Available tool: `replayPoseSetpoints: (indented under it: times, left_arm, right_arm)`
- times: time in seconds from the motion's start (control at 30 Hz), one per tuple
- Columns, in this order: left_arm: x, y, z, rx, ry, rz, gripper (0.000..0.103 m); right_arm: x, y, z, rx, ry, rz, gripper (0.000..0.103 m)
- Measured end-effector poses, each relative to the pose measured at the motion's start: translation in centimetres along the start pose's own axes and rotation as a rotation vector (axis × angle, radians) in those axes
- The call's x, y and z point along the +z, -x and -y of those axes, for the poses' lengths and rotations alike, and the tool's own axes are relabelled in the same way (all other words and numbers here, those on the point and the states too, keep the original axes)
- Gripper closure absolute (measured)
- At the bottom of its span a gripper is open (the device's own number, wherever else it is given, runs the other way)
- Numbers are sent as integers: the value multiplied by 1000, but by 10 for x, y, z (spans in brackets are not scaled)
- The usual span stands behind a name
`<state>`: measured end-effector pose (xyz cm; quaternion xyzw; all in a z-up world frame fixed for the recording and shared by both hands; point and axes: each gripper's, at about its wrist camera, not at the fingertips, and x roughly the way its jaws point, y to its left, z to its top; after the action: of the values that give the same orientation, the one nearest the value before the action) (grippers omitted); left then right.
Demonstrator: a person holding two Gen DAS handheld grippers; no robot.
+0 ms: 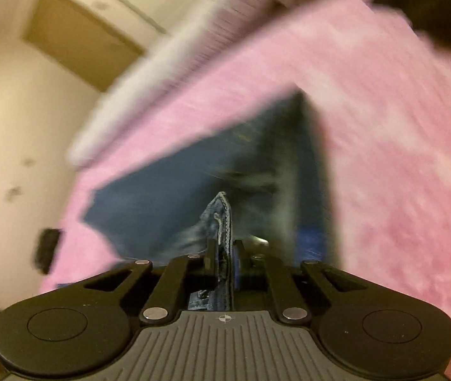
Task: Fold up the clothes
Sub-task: 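Grasp the jeans waistband by the button with the right gripper, then pull the waistband with the right gripper to straighten the jeans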
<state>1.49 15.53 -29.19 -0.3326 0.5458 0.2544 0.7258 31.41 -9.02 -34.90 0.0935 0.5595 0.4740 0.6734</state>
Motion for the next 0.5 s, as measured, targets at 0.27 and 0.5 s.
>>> replayPoseSetpoints:
  times: [0.27,0.5]
  left_arm:
    - [0,-3,-19,19,22,-24,78]
    - [7,-3,-15,-1,19,-8,78]
  right_arm:
    - [10,-16,19,-6,-93,-78,90]
    - [25,-28,21,42,-71,-98,90]
